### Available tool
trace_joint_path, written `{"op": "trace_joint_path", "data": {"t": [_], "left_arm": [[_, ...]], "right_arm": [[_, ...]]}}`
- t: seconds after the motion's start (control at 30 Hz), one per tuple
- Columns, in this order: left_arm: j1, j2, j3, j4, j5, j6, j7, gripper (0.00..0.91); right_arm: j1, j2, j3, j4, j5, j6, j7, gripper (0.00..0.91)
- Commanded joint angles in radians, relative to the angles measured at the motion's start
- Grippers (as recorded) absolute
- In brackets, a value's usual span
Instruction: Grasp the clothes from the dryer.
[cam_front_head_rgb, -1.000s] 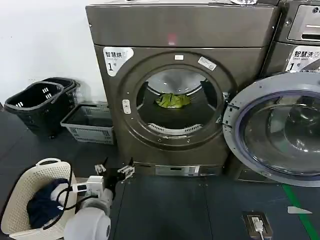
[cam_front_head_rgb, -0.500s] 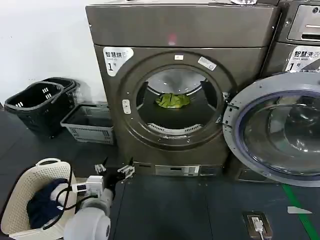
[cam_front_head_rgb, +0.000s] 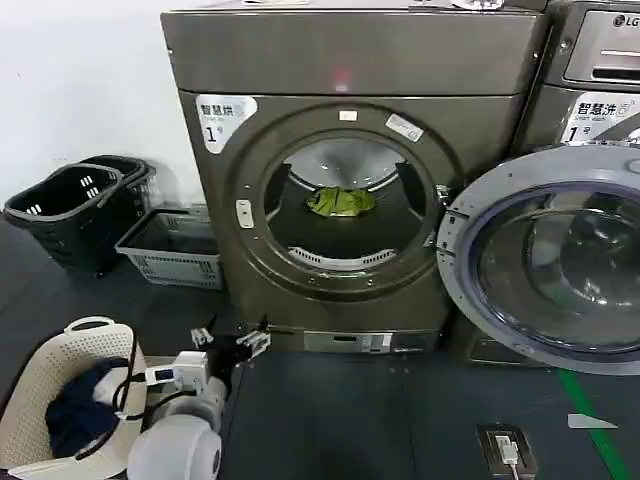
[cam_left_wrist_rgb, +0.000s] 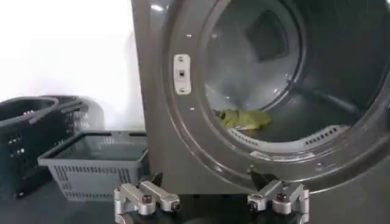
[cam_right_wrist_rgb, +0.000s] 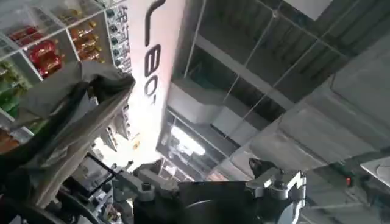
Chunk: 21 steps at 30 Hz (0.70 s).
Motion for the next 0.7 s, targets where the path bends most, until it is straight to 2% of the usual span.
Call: {"op": "trace_joint_path", "data": {"t": [0.03, 0.7], "left_arm": [[0.001, 0.001, 0.0, -0.001, -0.001, 0.049, 0.004, 0.907], [-0.012, 0.005, 0.001, 0.007, -0.005, 0.049, 0.01, 0.907]], "right_arm": [[0.0, 0.002, -0.001, 0.001, 0.001, 0.001, 0.0, 0.907], [-0.004, -0.002, 0.013, -0.005, 0.002, 0.0, 0.003, 0.907]]}}
